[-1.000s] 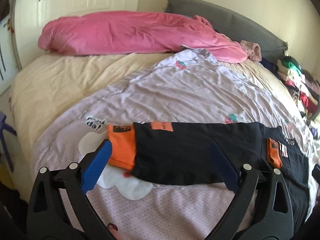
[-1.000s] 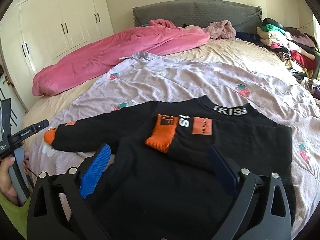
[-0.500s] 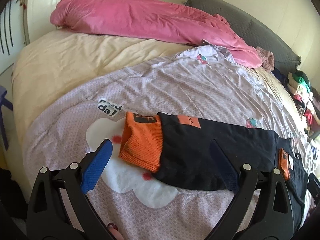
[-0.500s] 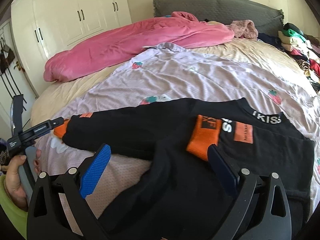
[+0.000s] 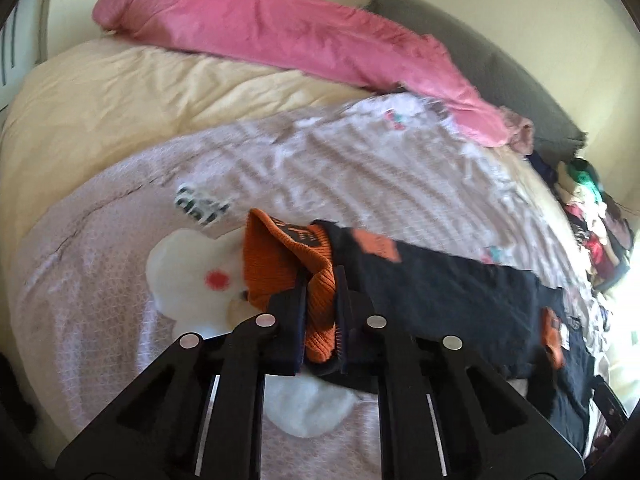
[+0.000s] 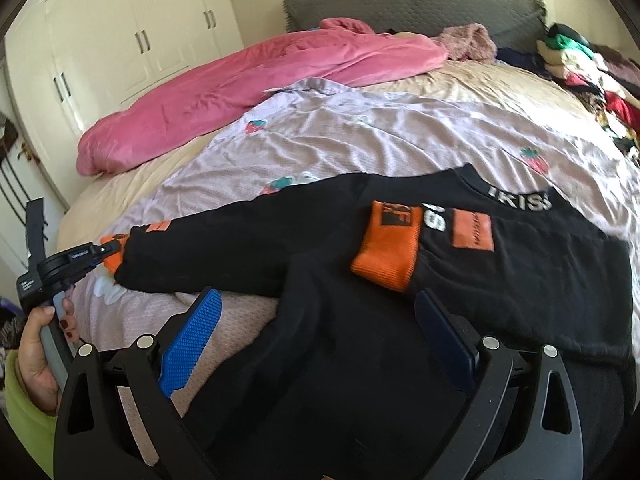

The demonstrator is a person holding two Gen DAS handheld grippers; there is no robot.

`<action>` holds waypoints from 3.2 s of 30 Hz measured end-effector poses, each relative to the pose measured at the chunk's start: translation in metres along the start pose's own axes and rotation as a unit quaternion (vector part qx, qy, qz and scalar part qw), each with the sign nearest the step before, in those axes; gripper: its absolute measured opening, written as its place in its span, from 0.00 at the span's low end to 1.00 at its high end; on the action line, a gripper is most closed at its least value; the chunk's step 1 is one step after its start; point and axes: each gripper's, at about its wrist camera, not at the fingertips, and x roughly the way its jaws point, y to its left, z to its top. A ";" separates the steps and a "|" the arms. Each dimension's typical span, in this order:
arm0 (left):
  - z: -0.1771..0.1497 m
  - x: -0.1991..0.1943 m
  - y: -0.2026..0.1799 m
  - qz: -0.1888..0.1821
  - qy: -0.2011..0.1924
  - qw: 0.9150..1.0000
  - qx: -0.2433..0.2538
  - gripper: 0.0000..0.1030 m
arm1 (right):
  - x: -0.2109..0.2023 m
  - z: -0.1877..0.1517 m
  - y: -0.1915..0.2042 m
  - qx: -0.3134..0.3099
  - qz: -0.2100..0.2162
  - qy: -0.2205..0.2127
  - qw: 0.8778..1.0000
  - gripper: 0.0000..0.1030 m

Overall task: Fold small clothes
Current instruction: 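Close the left gripper on the orange sleeve cuff, then fold the sleeve across the shirt body with the left gripper and release, then grasp the orange cuff of the first folded sleeve with the right gripper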

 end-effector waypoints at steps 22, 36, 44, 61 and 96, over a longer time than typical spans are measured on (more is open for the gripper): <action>-0.049 -0.061 -0.200 -0.157 -0.022 0.968 0.196 0.05 | -0.095 -0.044 -0.142 0.155 -0.082 -0.057 0.983 0.94; -0.113 -0.039 -0.284 -0.203 0.054 0.937 0.279 0.05 | -0.142 -0.072 -0.194 0.205 -0.122 -0.080 0.968 0.94; -0.138 -0.028 -0.298 -0.253 0.112 0.917 0.287 0.23 | -0.147 -0.072 -0.196 0.209 -0.119 -0.083 0.967 0.94; -0.082 -0.010 -0.239 -0.086 0.002 0.961 0.263 0.60 | -0.071 -0.057 -0.115 0.135 -0.030 -0.011 0.990 0.94; -0.056 0.003 -0.193 -0.060 0.000 0.976 0.209 0.76 | -0.001 -0.033 -0.068 0.102 0.028 0.014 0.994 0.10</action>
